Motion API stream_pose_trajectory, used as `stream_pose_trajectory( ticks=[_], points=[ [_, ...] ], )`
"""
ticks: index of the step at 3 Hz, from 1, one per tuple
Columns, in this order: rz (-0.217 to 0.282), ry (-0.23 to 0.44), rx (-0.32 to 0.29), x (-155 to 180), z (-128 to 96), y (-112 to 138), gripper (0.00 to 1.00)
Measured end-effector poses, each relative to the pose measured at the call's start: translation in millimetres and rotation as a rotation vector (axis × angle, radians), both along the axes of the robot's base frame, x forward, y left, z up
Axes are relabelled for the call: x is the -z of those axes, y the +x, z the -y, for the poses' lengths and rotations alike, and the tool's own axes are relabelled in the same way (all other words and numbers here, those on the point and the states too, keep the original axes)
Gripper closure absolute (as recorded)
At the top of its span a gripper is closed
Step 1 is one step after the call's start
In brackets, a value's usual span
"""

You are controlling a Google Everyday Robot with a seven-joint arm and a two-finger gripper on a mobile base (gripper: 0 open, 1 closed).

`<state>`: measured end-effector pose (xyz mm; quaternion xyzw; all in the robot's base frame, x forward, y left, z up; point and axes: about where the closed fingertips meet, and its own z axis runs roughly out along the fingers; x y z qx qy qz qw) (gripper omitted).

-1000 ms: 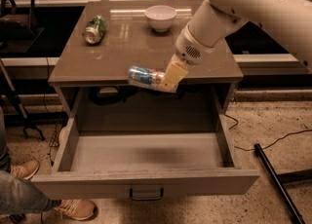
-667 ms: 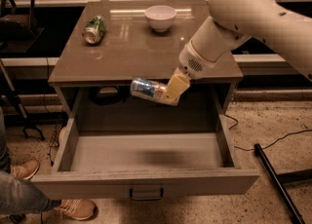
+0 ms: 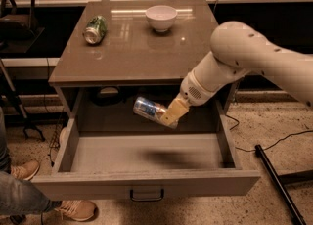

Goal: Place redbull can into top drawer

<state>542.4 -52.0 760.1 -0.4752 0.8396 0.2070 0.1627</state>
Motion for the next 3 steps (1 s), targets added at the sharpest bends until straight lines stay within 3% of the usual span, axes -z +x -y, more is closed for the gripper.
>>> stream_pose_trajectory(
  ticks=[2, 3],
  points=[
    [0.003, 0.053, 0.088, 45.0, -1.6, 5.2, 1.0],
    [0.006, 0.064, 0.115, 62.1, -11.2, 10.4, 0.82]
  ],
)
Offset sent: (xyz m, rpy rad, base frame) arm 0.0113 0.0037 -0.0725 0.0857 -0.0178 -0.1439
